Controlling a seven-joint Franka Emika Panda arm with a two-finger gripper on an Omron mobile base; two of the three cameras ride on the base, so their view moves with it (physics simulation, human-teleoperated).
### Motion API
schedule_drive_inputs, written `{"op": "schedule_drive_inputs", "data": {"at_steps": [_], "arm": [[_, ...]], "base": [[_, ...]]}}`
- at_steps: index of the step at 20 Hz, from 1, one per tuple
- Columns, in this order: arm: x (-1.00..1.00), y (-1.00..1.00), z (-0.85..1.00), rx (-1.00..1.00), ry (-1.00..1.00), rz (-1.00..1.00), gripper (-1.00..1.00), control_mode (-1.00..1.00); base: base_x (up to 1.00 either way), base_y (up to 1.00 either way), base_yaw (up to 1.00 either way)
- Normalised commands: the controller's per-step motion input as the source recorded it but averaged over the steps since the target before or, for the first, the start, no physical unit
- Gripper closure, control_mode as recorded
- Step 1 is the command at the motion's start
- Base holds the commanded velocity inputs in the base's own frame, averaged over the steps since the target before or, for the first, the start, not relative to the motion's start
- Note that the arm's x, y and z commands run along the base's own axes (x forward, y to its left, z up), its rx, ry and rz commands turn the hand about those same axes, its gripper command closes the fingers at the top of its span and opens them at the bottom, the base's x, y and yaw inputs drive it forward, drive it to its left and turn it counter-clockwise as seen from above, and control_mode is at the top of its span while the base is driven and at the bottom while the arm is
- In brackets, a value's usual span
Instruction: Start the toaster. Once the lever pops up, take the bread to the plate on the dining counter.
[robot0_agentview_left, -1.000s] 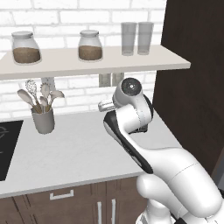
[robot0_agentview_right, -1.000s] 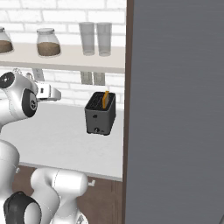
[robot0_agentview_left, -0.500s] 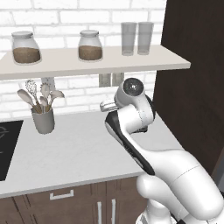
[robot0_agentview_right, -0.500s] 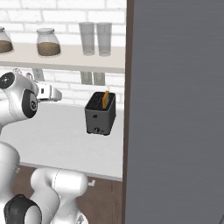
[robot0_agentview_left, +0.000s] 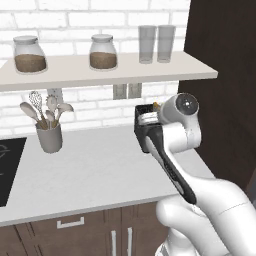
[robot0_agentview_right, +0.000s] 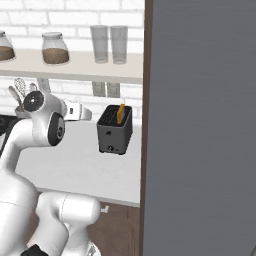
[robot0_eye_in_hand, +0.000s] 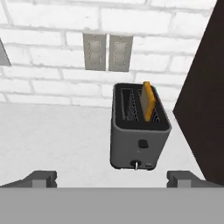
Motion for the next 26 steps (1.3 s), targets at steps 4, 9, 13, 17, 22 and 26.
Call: {"op": "schedule_drive_inputs", "data": {"at_steps": [4,9,13,17,22,26], "arm": [[0.29,-0.86,0.00,0.17,0.06,-0.04,-1.00,-1.00],[0.55,-0.69,0.01,0.11,0.12,-0.04,-1.00,-1.00],[0.65,-0.28,0.00,0.01,0.14,0.00,-1.00,-1.00],[0.51,0.00,-0.02,-0.01,0.05,0.00,-1.00,-1.00],[0.46,0.00,-0.21,-0.06,0.01,0.00,-1.00,-1.00],[0.26,0.00,-0.41,-0.08,0.00,0.00,-1.00,-1.00]], "base": [[0.00,0.00,0.00],[0.00,0.00,0.00],[0.00,0.00,0.00],[0.00,0.00,0.00],[0.00,0.00,0.00],[0.00,0.00,0.00]]}}
